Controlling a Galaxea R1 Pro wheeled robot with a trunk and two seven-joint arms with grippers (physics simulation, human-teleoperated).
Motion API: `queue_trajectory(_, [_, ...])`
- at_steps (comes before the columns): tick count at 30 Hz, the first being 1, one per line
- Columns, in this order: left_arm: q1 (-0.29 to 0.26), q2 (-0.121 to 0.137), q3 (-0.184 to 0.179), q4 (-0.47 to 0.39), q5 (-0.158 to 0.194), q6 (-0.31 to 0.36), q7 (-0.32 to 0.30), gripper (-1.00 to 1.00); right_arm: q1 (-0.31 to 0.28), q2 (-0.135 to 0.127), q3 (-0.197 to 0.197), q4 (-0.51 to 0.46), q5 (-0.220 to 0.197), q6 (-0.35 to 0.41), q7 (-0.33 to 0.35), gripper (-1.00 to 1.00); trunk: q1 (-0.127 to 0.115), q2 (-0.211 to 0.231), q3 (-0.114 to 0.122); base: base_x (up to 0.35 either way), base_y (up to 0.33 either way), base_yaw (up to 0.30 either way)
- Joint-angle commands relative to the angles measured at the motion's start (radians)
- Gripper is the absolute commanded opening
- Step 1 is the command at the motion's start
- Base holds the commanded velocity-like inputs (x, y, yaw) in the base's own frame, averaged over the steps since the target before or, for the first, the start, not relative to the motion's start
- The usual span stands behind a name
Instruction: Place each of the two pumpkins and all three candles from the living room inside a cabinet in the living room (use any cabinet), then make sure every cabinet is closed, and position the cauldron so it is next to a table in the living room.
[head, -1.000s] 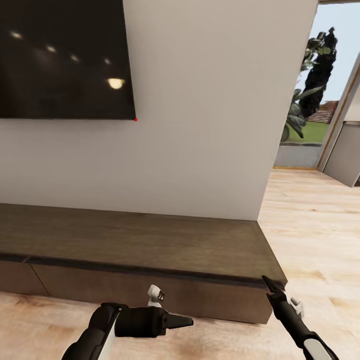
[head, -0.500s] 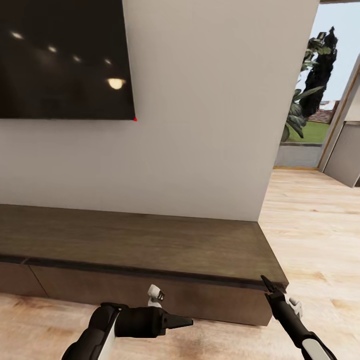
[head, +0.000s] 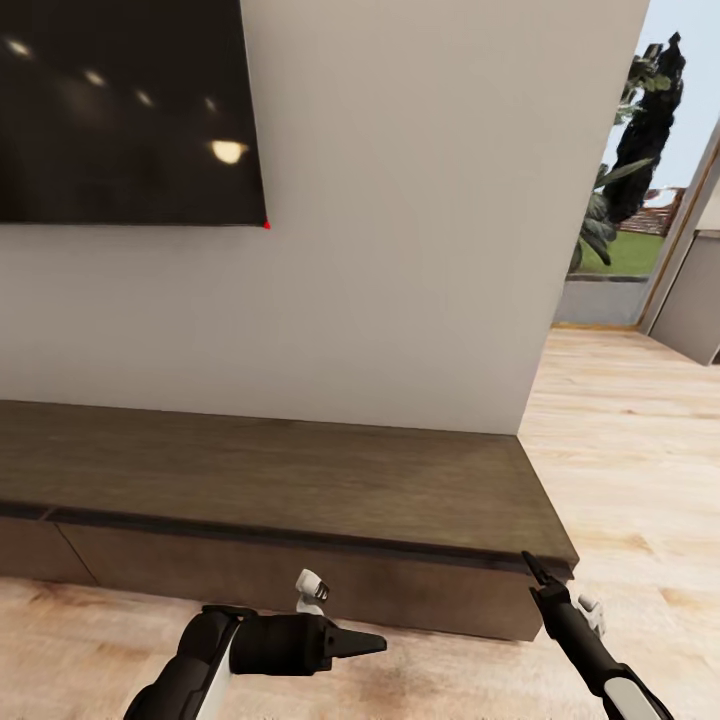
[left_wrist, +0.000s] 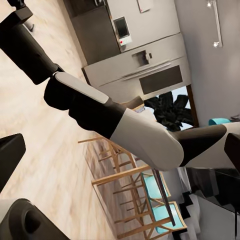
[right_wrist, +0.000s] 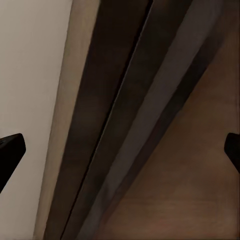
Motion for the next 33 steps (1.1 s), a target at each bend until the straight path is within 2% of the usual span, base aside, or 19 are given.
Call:
queue_trajectory(1, [0.000,0.000,-0.001,0.000,0.002,0.011,-0.002,1.00,-0.001,0.000,-0.002,0.001,-0.010,0.010,0.003,1.00,0.000,0.000,-0.001,0.000,0.000,0.000])
queue_trajectory(5, [0.000,0.000,0.000,0.000,0.002,0.011,-0.002,1.00,-0.001,0.000,-0.002,0.000,-0.010,0.010,-0.001,1.00,0.001,-0.001,-0.012,0.000,0.000,0.000])
queue_trajectory(33, [0.000,0.001,0.000,0.000,0.001,0.011,-0.002,1.00,-0.001,0.001,-0.002,0.000,-0.010,0.010,-0.002,1.00,0.001,-0.001,-0.012,0.028,0.000,0.000])
